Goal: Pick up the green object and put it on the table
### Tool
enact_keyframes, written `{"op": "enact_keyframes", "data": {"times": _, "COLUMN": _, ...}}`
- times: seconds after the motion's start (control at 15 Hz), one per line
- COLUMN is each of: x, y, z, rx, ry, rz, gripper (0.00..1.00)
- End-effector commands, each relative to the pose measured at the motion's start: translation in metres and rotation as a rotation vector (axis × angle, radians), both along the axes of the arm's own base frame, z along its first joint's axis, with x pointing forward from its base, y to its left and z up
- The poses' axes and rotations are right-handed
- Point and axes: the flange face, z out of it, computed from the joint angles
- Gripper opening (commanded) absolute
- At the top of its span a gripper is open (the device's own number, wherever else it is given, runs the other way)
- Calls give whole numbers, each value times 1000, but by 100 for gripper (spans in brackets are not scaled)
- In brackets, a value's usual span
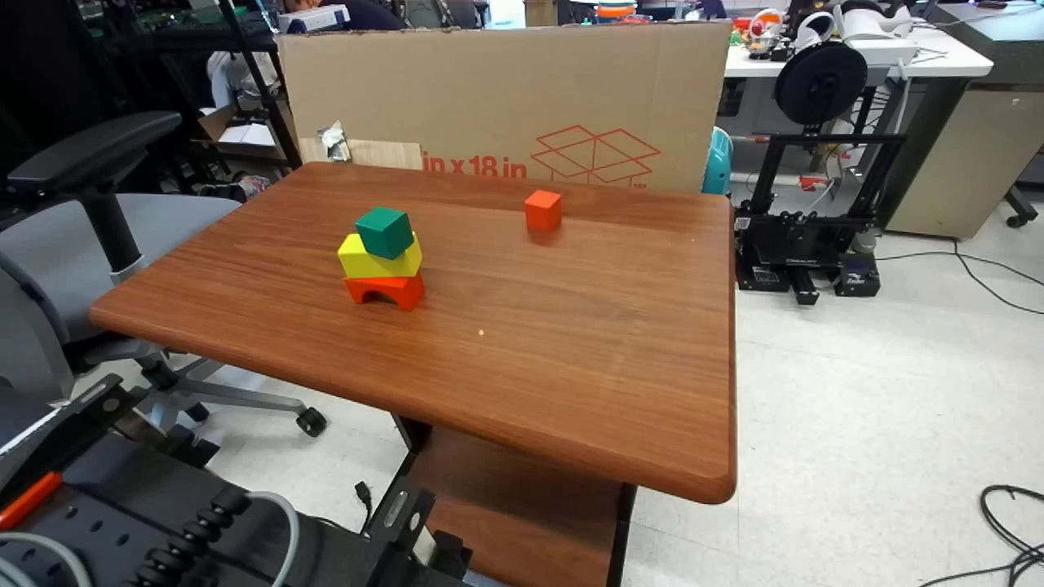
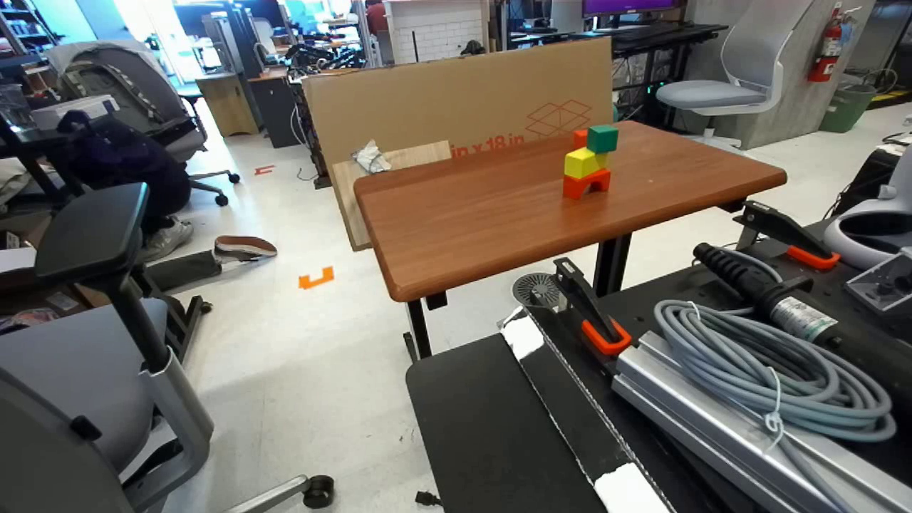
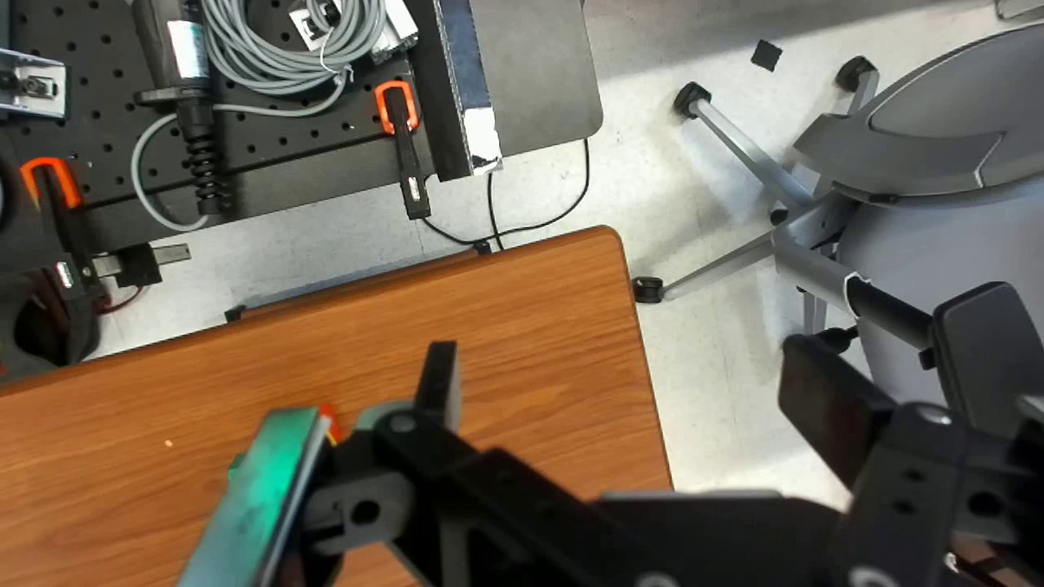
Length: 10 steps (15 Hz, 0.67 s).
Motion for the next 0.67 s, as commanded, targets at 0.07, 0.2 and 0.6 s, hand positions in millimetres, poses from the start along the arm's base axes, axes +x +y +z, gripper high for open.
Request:
{"op": "enact_keyframes", "data": {"times": 0.07, "x": 0, "y": 0, "z": 0, "rx": 0, "ry": 1, "rz": 0, "gripper": 100}}
{"op": "enact_keyframes", "data": {"times": 0.2, "x": 2, "y": -11, "z": -2, "rx": 9, "ry": -22, "rz": -9, "gripper": 100}}
{"op": "enact_keyframes", "data": {"times": 0.6, "x": 28, "y": -68, "z": -22, "rx": -73, "ry": -77, "rz": -72, "gripper": 100}}
